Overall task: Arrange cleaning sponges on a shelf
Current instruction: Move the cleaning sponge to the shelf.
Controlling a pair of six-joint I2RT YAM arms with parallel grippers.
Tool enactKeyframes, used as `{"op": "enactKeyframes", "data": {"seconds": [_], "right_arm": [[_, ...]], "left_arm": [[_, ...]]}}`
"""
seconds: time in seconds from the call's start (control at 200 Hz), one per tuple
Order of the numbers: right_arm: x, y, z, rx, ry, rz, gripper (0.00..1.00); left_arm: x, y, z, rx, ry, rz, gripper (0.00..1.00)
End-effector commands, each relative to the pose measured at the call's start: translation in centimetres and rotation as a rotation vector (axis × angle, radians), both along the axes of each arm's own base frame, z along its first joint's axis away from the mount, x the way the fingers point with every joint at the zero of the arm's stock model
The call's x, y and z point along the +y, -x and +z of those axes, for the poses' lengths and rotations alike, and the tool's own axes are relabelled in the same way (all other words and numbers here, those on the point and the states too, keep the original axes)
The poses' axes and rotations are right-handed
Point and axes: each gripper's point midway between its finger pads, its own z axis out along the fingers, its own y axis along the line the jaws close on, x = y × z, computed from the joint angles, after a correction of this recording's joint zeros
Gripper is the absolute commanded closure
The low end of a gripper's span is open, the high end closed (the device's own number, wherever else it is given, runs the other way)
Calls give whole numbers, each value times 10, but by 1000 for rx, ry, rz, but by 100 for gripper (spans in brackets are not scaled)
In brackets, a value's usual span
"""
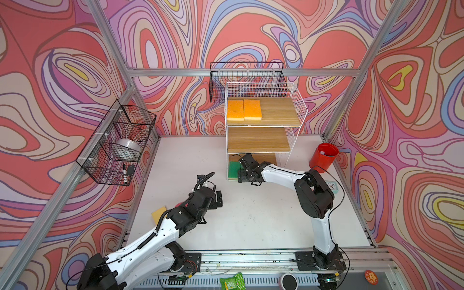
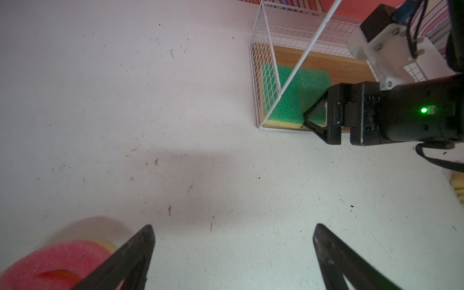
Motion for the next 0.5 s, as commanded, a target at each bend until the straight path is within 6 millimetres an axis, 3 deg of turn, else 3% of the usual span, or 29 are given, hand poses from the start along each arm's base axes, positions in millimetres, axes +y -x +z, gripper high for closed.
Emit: {"op": "enactKeyframes", "data": {"seconds": [0.0,0.496], "right_arm": [[10,-10,37,-83,-91,18,9],[3,1,62,-128,-121,28,7]], "left_arm": [[0,-2,-2,-1,2,3,0],[-4,-4,-6,27,-7,-7,0]]}}
